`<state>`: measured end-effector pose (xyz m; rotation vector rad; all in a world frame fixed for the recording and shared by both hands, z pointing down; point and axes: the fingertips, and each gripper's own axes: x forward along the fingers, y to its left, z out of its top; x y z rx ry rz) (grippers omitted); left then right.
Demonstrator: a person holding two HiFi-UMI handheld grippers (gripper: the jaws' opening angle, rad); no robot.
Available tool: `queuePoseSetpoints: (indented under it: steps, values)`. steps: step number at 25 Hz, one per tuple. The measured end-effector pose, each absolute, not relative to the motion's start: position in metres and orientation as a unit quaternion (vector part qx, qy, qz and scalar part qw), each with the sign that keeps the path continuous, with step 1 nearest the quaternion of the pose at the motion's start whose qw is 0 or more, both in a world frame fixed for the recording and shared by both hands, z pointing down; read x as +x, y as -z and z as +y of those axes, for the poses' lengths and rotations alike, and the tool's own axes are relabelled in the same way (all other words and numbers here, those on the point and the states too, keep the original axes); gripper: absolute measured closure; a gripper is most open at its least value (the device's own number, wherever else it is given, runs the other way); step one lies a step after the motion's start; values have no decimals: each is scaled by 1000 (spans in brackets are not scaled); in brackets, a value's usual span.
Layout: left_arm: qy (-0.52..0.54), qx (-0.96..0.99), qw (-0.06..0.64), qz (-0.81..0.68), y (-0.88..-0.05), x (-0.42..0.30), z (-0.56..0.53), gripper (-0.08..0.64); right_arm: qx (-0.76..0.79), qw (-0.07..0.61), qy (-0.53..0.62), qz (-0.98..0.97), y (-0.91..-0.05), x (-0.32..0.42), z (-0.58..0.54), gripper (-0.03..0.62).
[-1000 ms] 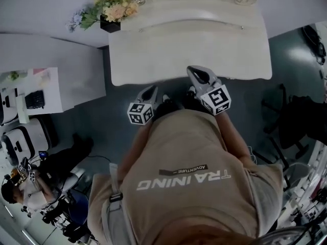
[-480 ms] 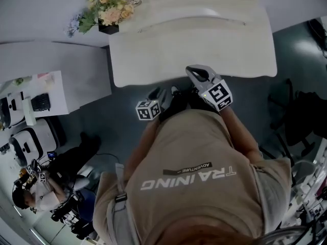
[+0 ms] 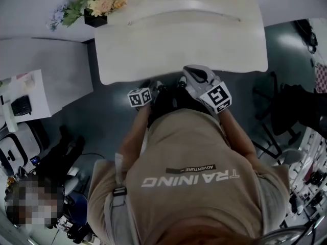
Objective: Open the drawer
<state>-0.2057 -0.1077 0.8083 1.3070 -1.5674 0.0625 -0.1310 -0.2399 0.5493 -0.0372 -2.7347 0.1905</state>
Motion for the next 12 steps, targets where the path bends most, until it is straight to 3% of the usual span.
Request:
queuePoseSetpoints:
  steps: [12]
  values:
    - [-61,550,519,-651,-833,-209,-130,426,-23,216,-64,-974,-549,-130,-227,589]
